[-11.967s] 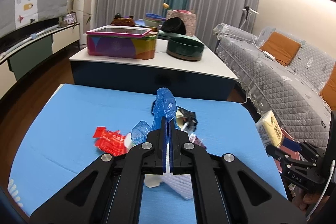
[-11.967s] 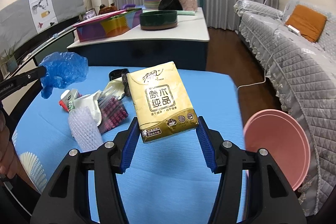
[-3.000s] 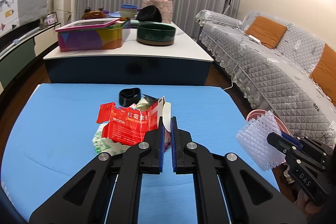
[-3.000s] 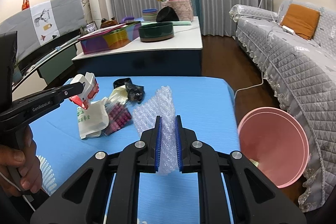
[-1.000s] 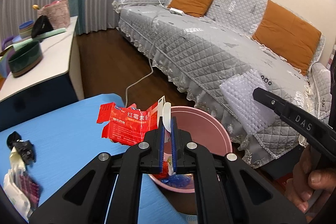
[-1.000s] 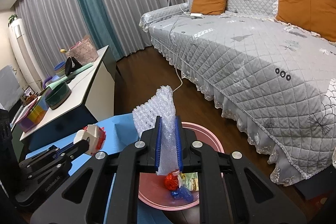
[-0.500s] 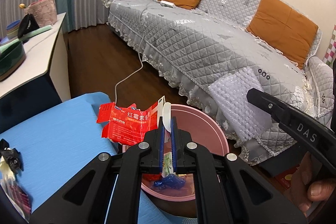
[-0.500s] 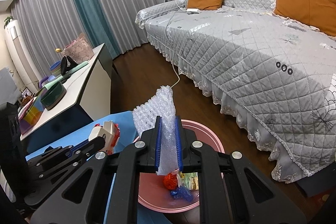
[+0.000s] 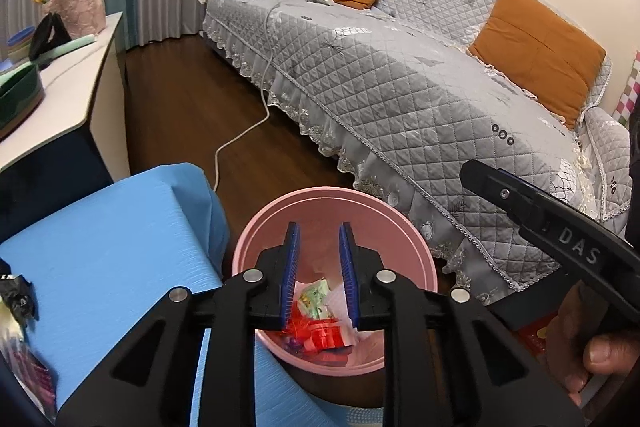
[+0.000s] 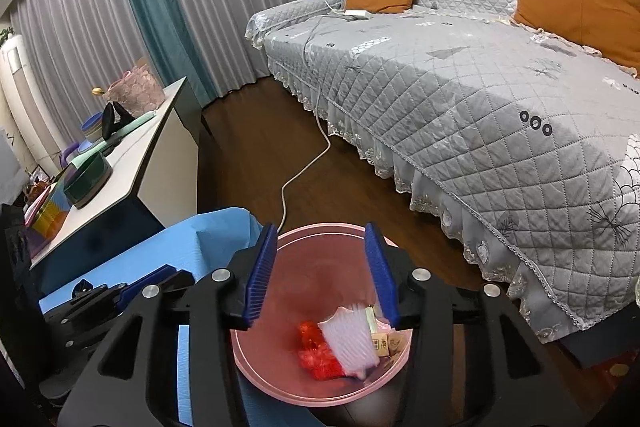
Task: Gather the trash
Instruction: 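Open the left tool over the bin while the right tool releases the foam net, then move both open tools back over the trash on the table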
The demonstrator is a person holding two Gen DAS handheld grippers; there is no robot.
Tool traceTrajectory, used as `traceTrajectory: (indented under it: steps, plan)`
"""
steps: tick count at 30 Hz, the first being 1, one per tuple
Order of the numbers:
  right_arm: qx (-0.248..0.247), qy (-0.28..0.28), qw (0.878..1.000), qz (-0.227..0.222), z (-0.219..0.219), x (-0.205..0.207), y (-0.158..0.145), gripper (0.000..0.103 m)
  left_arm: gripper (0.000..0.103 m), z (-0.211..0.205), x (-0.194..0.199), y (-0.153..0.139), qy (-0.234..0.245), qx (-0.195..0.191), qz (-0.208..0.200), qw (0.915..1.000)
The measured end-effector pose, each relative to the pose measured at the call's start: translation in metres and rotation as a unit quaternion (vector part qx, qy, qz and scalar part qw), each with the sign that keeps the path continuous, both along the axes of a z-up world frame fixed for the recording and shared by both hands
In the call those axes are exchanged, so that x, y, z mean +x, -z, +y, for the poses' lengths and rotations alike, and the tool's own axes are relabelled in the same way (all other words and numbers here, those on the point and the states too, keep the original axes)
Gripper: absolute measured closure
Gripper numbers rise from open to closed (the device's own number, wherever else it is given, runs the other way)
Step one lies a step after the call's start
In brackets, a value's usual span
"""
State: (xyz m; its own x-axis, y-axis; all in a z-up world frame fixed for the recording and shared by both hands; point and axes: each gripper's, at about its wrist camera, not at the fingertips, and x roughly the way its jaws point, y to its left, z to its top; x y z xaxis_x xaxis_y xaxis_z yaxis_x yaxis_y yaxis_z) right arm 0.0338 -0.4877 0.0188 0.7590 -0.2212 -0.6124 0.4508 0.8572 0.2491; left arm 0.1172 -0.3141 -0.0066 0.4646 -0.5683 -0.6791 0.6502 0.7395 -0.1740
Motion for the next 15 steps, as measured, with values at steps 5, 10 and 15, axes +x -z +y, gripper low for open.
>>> traceTrajectory:
  steps: [5,10,15]
  plan:
    - [-0.002,-0.006,1.0,-0.005,0.009,0.001,-0.004,0.057,0.083,0.022,-0.009,-0.01,-0.014,-0.002,-0.008,0.9999]
    - [-0.009,-0.021,1.0,-0.018,0.026,0.002,-0.012,0.057,0.083,0.057,-0.02,-0.025,-0.038,-0.007,-0.02,0.9991]
    - [-0.021,-0.047,0.998,-0.032,0.054,0.003,-0.021,0.057,0.083,0.1,-0.032,-0.039,-0.067,-0.011,-0.031,0.9972]
